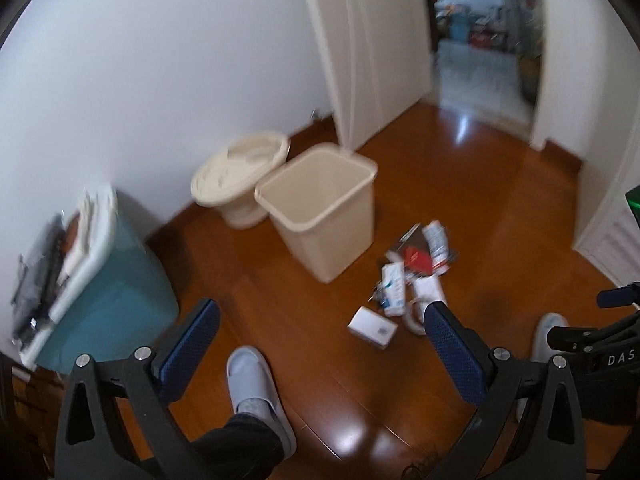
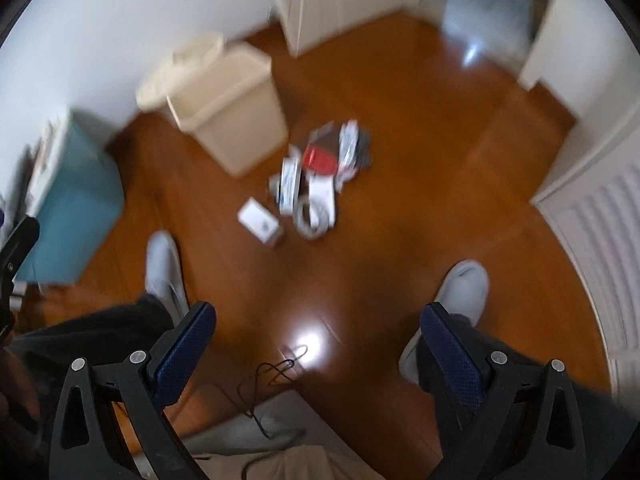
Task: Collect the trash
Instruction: 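Lower the right tool to the white tape roll and grasp it, then grasp the white box with the left tool while the right tool carries the tape roll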
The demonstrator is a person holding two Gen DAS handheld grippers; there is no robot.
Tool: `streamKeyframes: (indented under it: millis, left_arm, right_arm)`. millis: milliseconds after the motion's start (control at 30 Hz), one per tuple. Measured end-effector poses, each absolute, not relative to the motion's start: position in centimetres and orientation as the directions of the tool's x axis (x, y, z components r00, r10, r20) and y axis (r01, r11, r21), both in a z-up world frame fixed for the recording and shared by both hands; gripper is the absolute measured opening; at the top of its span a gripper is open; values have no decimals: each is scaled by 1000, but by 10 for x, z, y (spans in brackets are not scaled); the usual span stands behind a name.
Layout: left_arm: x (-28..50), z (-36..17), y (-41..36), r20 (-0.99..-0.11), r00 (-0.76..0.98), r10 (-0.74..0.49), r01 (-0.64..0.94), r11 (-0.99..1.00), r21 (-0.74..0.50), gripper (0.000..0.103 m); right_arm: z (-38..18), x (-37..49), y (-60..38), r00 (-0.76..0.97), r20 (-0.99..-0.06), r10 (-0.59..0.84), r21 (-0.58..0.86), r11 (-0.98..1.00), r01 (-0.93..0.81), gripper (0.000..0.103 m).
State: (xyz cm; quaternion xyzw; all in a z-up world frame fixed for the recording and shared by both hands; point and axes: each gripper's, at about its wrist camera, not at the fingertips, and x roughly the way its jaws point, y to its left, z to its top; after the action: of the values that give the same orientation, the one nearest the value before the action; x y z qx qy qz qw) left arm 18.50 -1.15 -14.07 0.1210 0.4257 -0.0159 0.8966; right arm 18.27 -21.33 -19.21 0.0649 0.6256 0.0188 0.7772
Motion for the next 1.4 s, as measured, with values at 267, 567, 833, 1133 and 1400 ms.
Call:
streamKeyframes:
  millis: [267, 567, 833, 1133, 1400]
  left_arm:
    - [254, -307, 16, -905, 411, 112, -117, 991, 70, 103]
    - [272, -425, 3, -958, 257, 125, -175, 981, 81, 103]
    - [279, -444, 4, -964, 241, 111, -170, 983, 71, 103]
    - [284, -454, 8, -972, 219, 85, -182, 982, 45, 103]
    - [302, -485, -2, -985, 157, -74, -315, 941, -121, 103]
  right_arm:
    - [-362, 310, -192, 99, -990, 105, 96, 991, -92, 94]
    - [-502, 374, -177, 50, -987, 154, 135, 953, -271, 90]
    - [-552, 389, -172, 58, -995, 81, 58, 943, -327, 56]
    - [-565, 394, -163, 57, -997, 58, 32, 923, -383, 23]
    - [-531, 394, -173, 69, -993, 94, 50, 876, -480, 22]
